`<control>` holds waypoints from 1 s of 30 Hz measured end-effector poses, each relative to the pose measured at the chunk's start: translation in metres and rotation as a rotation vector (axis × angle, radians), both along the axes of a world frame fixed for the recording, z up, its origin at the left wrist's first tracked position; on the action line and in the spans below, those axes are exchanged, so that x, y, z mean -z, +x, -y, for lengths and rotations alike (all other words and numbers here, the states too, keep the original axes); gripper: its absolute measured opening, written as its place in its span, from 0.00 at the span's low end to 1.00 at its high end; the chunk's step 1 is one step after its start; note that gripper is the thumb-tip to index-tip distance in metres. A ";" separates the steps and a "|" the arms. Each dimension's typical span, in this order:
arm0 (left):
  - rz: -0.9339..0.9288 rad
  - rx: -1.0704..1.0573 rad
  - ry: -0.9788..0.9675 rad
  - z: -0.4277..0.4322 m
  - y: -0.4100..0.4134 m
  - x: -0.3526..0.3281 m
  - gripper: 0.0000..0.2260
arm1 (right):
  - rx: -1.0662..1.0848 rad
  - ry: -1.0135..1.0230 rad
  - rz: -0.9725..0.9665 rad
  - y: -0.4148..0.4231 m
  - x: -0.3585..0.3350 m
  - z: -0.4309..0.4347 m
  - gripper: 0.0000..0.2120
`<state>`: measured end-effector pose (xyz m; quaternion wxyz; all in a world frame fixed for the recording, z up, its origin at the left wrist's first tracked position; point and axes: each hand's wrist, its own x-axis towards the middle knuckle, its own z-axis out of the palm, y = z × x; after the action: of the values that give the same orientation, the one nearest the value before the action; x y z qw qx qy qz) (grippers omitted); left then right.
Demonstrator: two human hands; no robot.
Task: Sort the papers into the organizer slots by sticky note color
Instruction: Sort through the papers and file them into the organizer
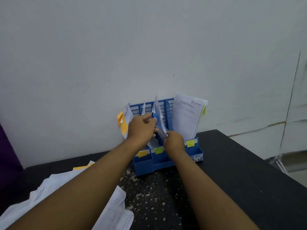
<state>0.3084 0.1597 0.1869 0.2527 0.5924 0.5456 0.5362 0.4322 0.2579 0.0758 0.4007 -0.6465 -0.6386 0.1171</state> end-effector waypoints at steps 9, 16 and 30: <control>-0.073 -0.088 0.111 0.047 -0.049 0.056 0.10 | 0.068 0.123 -0.079 -0.027 0.012 0.070 0.23; -0.213 -0.282 0.023 0.129 -0.118 0.134 0.10 | -0.129 0.076 0.007 -0.092 0.035 0.167 0.25; -0.410 -0.594 -0.141 0.251 -0.276 0.218 0.14 | -0.516 -0.005 0.193 -0.194 0.102 0.269 0.24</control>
<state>0.0319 -0.0914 -0.0314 0.0117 0.4841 0.7689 0.4175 0.2387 -0.0111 -0.0265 0.2932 -0.4716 -0.8171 0.1547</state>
